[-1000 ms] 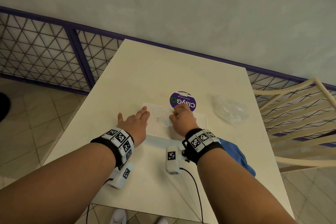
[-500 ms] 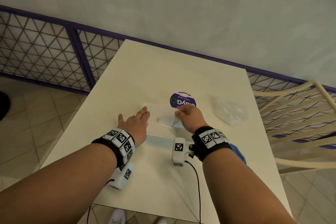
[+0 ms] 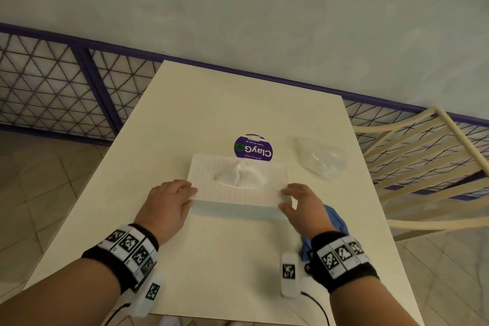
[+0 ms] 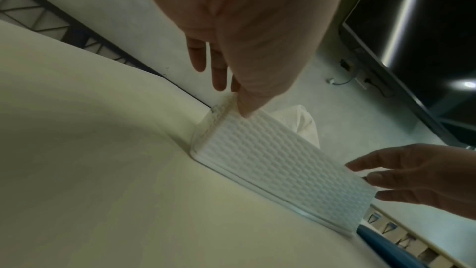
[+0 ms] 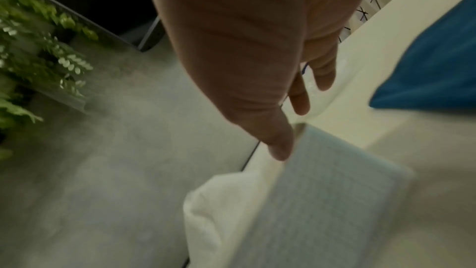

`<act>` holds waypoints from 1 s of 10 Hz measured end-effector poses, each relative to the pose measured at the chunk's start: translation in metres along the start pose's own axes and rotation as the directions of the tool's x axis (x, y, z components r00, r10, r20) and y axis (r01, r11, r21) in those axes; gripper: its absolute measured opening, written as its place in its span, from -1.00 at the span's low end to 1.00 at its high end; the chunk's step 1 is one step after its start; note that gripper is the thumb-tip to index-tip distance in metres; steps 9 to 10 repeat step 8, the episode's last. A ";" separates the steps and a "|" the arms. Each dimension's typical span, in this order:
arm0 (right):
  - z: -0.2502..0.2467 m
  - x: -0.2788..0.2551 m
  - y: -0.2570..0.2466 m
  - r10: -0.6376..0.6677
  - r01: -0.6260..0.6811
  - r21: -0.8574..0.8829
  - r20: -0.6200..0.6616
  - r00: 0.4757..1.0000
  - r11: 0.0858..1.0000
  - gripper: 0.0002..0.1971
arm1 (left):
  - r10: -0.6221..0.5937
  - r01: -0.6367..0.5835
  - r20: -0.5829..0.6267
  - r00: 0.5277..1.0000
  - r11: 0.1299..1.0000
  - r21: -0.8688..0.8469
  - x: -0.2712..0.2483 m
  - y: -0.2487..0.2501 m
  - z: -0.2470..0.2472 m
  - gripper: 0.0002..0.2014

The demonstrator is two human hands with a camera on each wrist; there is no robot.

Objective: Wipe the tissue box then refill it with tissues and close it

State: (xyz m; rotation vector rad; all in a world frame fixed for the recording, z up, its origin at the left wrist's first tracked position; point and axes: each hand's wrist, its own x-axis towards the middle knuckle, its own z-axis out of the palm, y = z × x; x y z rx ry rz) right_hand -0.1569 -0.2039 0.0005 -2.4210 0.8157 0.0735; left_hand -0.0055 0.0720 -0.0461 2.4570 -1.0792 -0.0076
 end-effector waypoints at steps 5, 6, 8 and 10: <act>-0.006 0.076 -0.026 0.151 -0.145 0.113 -0.046 0.988 0.983 -0.58 | -0.134 0.135 0.102 0.986 0.991 0.000 0.103 -0.004 0.001 -0.74; -0.004 0.082 -0.023 0.171 -0.164 0.118 -0.050 0.984 0.979 -0.58 | -0.153 0.153 0.100 0.983 0.988 0.005 0.107 -0.010 0.006 -0.74; -0.008 0.072 -0.023 0.132 -0.125 0.090 -0.071 0.989 0.988 -0.56 | -0.210 0.211 0.131 0.969 0.977 0.011 0.106 0.001 -0.002 -0.60; -0.008 0.072 -0.023 0.132 -0.125 0.090 -0.071 0.989 0.988 -0.56 | -0.210 0.211 0.131 0.969 0.977 0.011 0.106 0.001 -0.002 -0.60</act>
